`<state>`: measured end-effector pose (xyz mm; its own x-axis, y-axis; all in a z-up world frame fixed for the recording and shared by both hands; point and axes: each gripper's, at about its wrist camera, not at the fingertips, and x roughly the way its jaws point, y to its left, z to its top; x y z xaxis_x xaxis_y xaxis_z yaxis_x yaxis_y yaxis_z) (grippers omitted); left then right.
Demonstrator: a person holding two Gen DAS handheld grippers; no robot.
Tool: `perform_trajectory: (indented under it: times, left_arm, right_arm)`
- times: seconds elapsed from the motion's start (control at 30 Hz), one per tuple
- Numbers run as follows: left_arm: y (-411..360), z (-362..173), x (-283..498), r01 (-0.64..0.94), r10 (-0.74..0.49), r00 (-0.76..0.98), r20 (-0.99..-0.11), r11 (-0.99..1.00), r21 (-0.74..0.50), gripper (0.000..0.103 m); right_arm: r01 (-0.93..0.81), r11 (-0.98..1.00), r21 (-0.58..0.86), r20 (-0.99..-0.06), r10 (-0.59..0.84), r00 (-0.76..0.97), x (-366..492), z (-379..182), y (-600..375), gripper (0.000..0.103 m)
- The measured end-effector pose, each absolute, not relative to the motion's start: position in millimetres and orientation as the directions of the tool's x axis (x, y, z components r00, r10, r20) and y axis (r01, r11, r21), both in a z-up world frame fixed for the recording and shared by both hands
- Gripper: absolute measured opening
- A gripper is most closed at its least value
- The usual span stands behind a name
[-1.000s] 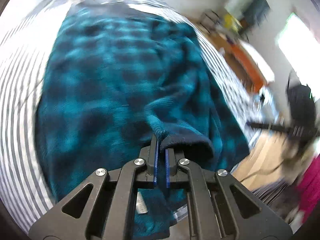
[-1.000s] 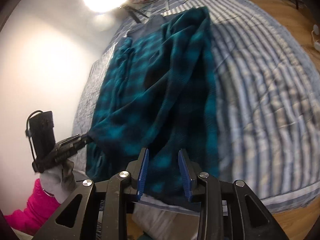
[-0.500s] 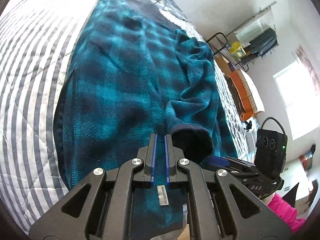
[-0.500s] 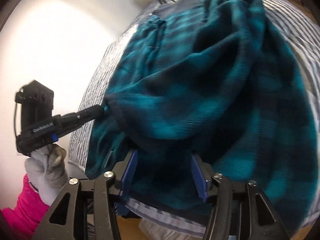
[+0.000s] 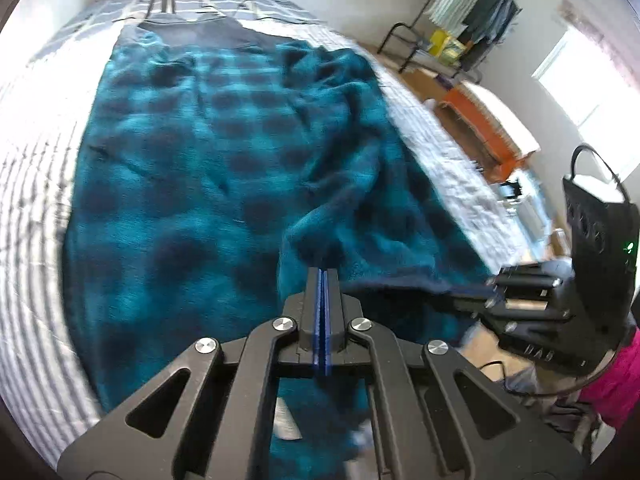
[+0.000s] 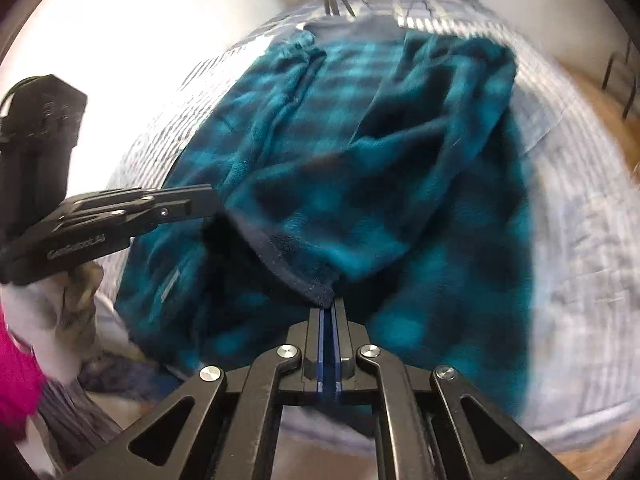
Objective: Fold large clothes
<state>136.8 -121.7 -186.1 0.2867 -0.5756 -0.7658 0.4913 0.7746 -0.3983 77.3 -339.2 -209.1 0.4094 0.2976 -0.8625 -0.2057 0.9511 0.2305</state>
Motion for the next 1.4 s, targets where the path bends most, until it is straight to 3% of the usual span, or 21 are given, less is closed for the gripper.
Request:
perform_trajectory:
  times: [0.17, 0.37, 0.4, 0.43, 0.5, 0.63, 0.7, 0.93, 0.97, 1.03, 1.07, 1.4]
  left_arm:
    - [-149, -177, 96, 0.563, -0.644, 0.208, -0.737, 0.694, -0.448, 0.0]
    - [-176, -185, 76, 0.576, -0.67, 0.125, -0.732, 0.65, -0.497, 0.0]
    - [-178, -191, 80, 0.546, -0.66, 0.116, -0.742, 0.666, -0.507, 0.004]
    - [-178, -194, 84, 0.517, -0.659, 0.105, -0.745, 0.676, -0.525, 0.023]
    - [-175, -205, 94, 0.445, -0.689, 0.087, -0.719, 0.673, -0.591, 0.042]
    - [-174, -224, 109, 0.317, -0.725, 0.07, -0.685, 0.667, -0.674, 0.044]
    - [-175, -235, 114, 0.259, -0.741, 0.058, -0.669, 0.659, -0.707, 0.045]
    - [-197, -255, 118, 0.239, -0.732, 0.035, -0.68, 0.667, -0.706, 0.043]
    - [-199, -254, 118, 0.25, -0.725, 0.042, -0.687, 0.674, -0.696, 0.04]
    - [-203, -254, 119, 0.268, -0.707, 0.044, -0.706, 0.689, -0.673, 0.013]
    - [-203, -254, 119, 0.27, -0.705, 0.043, -0.708, 0.69, -0.671, 0.009]
    - [-204, -249, 120, 0.285, -0.714, 0.052, -0.698, 0.681, -0.675, 0.002]
  right_arm:
    - [-0.272, 0.962, 0.012, -0.859, 0.149, 0.49, 46, -156, -367, 0.0]
    - [-0.234, 0.972, 0.008, -0.892, 0.113, 0.438, 37, -175, -401, 0.0]
    - [-0.213, 0.977, 0.017, -0.904, 0.106, 0.414, 37, -188, -407, 0.001]
    - [-0.204, 0.978, 0.04, -0.915, 0.118, 0.385, 38, -199, -412, 0.001]
    - [-0.215, 0.97, 0.113, -0.929, 0.18, 0.323, 37, -215, -419, 0.003]
    - [-0.214, 0.937, 0.276, -0.889, 0.334, 0.312, 29, -208, -443, 0.031]
    - [-0.198, 0.911, 0.362, -0.836, 0.412, 0.363, 27, -195, -459, 0.031]
    - [-0.081, 0.87, 0.486, -0.739, 0.459, 0.493, 69, -176, -509, 0.038]
    - [-0.065, 0.864, 0.5, -0.73, 0.461, 0.504, 82, -175, -511, 0.039]
    - [-0.041, 0.84, 0.54, -0.709, 0.481, 0.516, 113, -178, -521, 0.039]
    - [-0.029, 0.838, 0.544, -0.706, 0.477, 0.524, 130, -180, -525, 0.039]
    - [0.016, 0.841, 0.54, -0.709, 0.445, 0.546, 284, -221, -538, 0.04]
